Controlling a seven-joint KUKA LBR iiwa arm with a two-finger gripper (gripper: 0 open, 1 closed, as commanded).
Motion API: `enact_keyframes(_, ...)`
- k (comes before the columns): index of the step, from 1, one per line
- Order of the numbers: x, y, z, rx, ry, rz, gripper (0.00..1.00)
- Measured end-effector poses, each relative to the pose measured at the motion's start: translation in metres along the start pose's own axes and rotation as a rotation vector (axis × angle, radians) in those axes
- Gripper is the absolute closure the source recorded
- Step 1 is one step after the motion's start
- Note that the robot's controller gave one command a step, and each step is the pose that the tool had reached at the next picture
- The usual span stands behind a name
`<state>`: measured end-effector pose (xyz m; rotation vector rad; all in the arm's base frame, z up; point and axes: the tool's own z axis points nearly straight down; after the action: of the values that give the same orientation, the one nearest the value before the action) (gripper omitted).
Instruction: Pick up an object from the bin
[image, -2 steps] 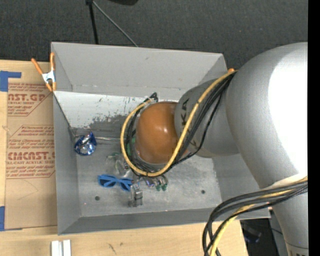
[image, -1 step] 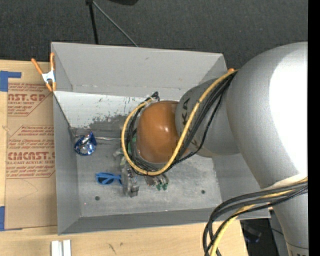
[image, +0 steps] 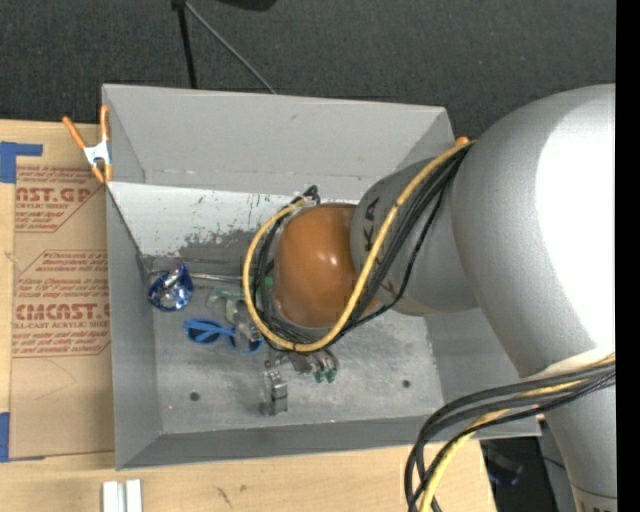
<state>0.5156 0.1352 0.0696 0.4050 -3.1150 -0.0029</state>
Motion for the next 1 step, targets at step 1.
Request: enact_keyframes(1, -0.0745, 0.0373, -0.0131, -0.002, -0.007, 0.116, 0.00)
